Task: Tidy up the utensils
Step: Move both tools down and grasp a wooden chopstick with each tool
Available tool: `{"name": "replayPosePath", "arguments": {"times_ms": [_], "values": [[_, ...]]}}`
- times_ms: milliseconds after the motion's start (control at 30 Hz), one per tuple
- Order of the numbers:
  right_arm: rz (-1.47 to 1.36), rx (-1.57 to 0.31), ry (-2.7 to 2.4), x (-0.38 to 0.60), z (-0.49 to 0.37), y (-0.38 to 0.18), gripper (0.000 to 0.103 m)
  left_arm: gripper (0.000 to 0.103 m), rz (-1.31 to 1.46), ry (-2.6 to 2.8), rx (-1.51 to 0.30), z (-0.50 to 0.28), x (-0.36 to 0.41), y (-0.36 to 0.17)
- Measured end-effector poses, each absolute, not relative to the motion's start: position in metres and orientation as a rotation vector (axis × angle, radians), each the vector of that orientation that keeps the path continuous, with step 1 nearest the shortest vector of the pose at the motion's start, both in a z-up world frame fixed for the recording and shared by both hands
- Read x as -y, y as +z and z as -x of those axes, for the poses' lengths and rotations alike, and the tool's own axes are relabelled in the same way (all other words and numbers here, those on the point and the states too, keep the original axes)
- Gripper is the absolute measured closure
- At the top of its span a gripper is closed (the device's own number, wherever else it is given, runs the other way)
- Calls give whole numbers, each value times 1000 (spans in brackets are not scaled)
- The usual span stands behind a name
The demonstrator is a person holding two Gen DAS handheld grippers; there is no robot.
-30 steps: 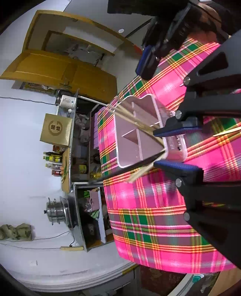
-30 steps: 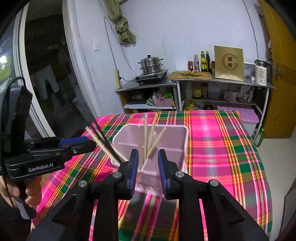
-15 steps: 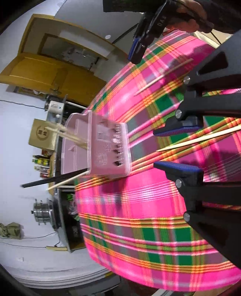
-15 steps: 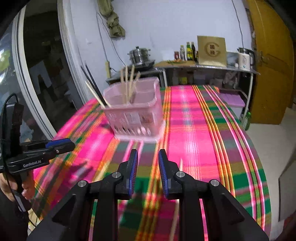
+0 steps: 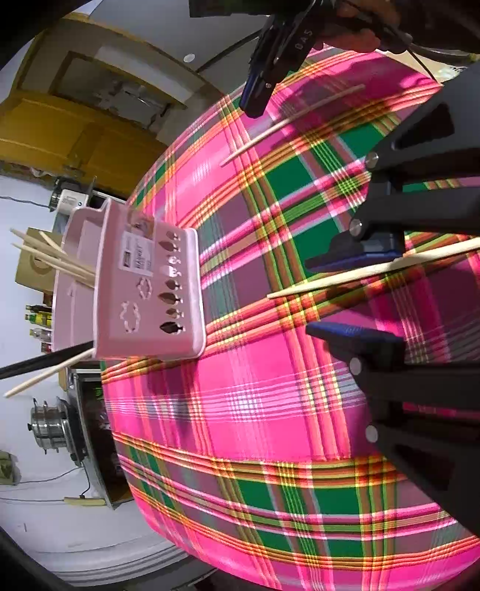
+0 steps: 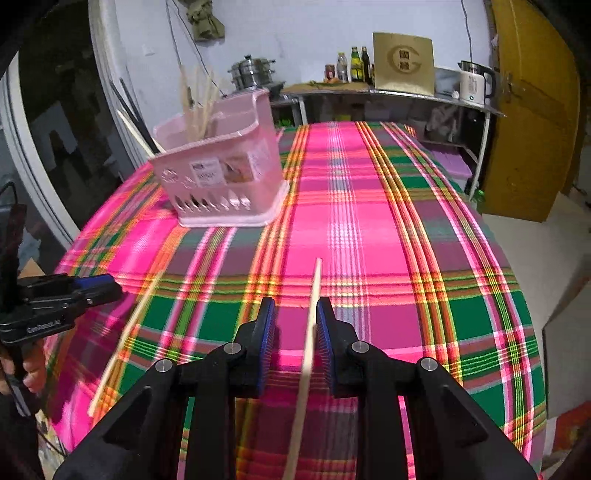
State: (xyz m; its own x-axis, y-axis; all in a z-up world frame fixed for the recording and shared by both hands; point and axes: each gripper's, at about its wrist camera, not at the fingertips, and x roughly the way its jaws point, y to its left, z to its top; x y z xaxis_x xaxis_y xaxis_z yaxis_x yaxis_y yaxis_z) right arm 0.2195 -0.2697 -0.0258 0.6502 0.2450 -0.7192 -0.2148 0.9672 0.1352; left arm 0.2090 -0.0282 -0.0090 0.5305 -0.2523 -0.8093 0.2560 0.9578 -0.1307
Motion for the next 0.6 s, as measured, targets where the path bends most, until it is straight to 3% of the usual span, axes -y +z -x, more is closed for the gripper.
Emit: {"name": "replayPosePath", "arguments": {"times_ms": [600], "values": [[37, -941, 220, 254, -268, -52, 80, 74, -104, -247, -1024, -224, 56, -29]]}}
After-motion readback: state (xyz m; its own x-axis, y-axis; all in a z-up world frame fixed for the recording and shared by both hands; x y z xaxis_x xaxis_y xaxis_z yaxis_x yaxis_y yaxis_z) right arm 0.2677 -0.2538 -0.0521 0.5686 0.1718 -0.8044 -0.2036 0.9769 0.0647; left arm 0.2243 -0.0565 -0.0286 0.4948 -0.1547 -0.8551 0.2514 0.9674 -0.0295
